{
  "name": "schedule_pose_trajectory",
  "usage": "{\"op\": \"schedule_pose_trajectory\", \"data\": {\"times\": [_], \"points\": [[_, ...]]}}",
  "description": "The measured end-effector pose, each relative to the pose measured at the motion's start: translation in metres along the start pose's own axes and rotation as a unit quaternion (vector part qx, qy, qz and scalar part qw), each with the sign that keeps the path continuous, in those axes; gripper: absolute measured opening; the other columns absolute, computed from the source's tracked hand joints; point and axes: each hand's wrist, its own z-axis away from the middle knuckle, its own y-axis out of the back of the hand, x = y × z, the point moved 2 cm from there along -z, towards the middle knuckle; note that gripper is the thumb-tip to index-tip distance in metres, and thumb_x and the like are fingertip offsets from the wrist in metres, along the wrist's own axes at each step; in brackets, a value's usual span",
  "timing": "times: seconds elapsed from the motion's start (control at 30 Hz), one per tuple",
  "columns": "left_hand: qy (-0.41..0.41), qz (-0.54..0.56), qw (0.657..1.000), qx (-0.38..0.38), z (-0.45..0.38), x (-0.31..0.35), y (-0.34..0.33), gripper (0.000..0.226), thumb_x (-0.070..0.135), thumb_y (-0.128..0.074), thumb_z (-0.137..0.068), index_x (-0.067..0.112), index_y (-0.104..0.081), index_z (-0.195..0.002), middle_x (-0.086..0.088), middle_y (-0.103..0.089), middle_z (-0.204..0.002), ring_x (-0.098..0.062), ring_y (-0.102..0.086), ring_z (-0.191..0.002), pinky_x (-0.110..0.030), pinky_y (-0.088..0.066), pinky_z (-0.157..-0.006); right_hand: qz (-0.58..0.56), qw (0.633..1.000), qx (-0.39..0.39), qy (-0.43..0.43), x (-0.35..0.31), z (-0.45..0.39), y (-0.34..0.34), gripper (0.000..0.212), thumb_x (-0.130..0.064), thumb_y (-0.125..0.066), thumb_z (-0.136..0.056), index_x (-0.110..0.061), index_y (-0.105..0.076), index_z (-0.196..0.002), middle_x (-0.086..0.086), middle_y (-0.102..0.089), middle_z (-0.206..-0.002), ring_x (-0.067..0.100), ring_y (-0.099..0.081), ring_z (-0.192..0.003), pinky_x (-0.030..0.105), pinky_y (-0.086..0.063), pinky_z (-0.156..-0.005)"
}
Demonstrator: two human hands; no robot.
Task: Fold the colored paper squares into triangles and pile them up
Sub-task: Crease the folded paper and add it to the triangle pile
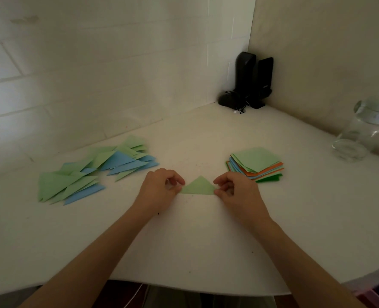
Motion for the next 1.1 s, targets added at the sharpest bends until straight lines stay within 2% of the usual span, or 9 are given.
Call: {"op": "schedule_pose_trajectory", "data": {"times": [0.1, 0.27, 0.37, 0.43, 0.53, 0.63, 0.7, 0.8, 1.1], "points": [[-0.032, -0.056, 0.997, 0.029, 0.004, 0.013, -0.004, 0.015, 0.016, -0.053, -0.093, 0.021, -0.066, -0.099, 0.001, -0.057, -0.096, -0.014, -0.052, -0.091, -0.021, -0.042, -0.079, -0.005, 1.000, 0.014, 0.006, 0.000, 0.003, -0.001, 0.016, -0.006, -0.072, -0.076, -0.014, -0.067, -0.089, 0.000, -0.062, -0.083, 0.008, -0.058, -0.075, 0.007, -0.042, -0.067], [-0.031, -0.218, 0.975, 0.021, 0.007, 0.044, -0.024, 0.045, 0.047, -0.048, -0.094, 0.014, -0.047, -0.124, -0.009, -0.044, -0.120, -0.028, -0.046, -0.104, -0.033, -0.042, -0.087, 0.004, 1.000, 0.020, 0.019, -0.001, 0.004, -0.001, 0.012, -0.007, -0.071, -0.077, -0.013, -0.068, -0.088, -0.001, -0.061, -0.084, 0.008, -0.058, -0.076, 0.006, -0.041, -0.067], [0.007, -0.175, 0.984, -0.013, -0.001, 0.044, -0.025, 0.045, 0.044, -0.060, -0.087, 0.015, -0.048, -0.119, -0.010, -0.044, -0.117, -0.028, -0.051, -0.100, -0.033, -0.043, -0.084, 0.023, 0.999, 0.018, 0.032, -0.002, 0.006, -0.001, 0.010, -0.009, -0.070, -0.078, -0.013, -0.068, -0.088, -0.001, -0.061, -0.084, 0.008, -0.056, -0.076, 0.009, -0.043, -0.070], [0.020, -0.134, 0.990, -0.029, -0.005, 0.041, -0.022, 0.041, 0.040, -0.066, -0.084, 0.018, -0.051, -0.115, -0.007, -0.049, -0.112, -0.024, -0.053, -0.097, -0.028, -0.040, -0.078, 0.027, 0.998, 0.027, 0.044, -0.001, 0.009, 0.001, 0.011, -0.011, -0.071, -0.078, -0.014, -0.068, -0.088, -0.001, -0.063, -0.085, 0.008, -0.058, -0.076, 0.019, -0.049, -0.074], [0.022, -0.089, 0.995, -0.033, -0.010, 0.036, -0.018, 0.030, 0.031, -0.068, -0.083, 0.022, -0.057, -0.109, 0.000, -0.057, -0.104, -0.017, -0.053, -0.091, -0.025, -0.039, -0.075, 0.017, 0.988, 0.120, 0.091, -0.002, 0.010, 0.018, 0.008, -0.011, -0.072, -0.077, -0.015, -0.068, -0.084, -0.003, -0.064, -0.081, 0.008, -0.060, -0.070, 0.027, -0.051, -0.071], [0.027, -0.070, 0.997, -0.020, -0.018, 0.028, -0.013, 0.018, 0.026, -0.063, -0.086, 0.025, -0.060, -0.104, 0.001, -0.061, -0.105, -0.017, -0.055, -0.093, -0.031, -0.045, -0.084, 0.059, 0.974, 0.200, 0.092, 0.010, -0.001, 0.049, 0.012, -0.011, -0.070, -0.078, -0.015, -0.068, -0.089, -0.002, -0.062, -0.088, 0.013, -0.059, -0.073, 0.027, -0.047, -0.074], [0.023, -0.074, 0.997, 0.012, -0.028, 0.022, -0.009, 0.015, 0.025, -0.062, -0.087, 0.025, -0.061, -0.102, 0.000, -0.063, -0.102, -0.019, -0.058, -0.094, -0.037, -0.047, -0.087, 0.110, 0.975, 0.184, 0.061, 0.024, -0.011, 0.065, 0.022, -0.010, -0.068, -0.077, -0.015, -0.068, -0.098, 0.000, -0.063, -0.098, 0.017, -0.060, -0.086, 0.029, -0.046, -0.082], [0.025, -0.031, 0.997, 0.067, -0.048, 0.016, -0.003, 0.011, 0.025, -0.065, -0.086, 0.024, -0.061, -0.096, 0.002, -0.060, -0.090, -0.018, -0.058, -0.086, -0.035, -0.047, -0.080, 0.152, 0.978, 0.132, 0.056, 0.042, -0.020, 0.069, 0.031, -0.011, -0.070, -0.074, -0.011, -0.069, -0.105, 0.005, -0.065, -0.107, 0.023, -0.062, -0.098, 0.032, -0.048, -0.089], [0.028, -0.001, 0.993, 0.114, -0.076, -0.008, -0.006, 0.019, 0.026, -0.073, -0.080, 0.022, -0.062, -0.094, -0.001, -0.059, -0.093, -0.014, -0.053, -0.080, -0.028, -0.044, -0.072, 0.188, 0.972, 0.112, 0.081, 0.060, -0.027, 0.065, 0.013, -0.016, -0.069, -0.080, -0.016, -0.075, -0.092, 0.000, -0.072, -0.096, 0.022, -0.066, -0.086, 0.039, -0.053, -0.080]]}}
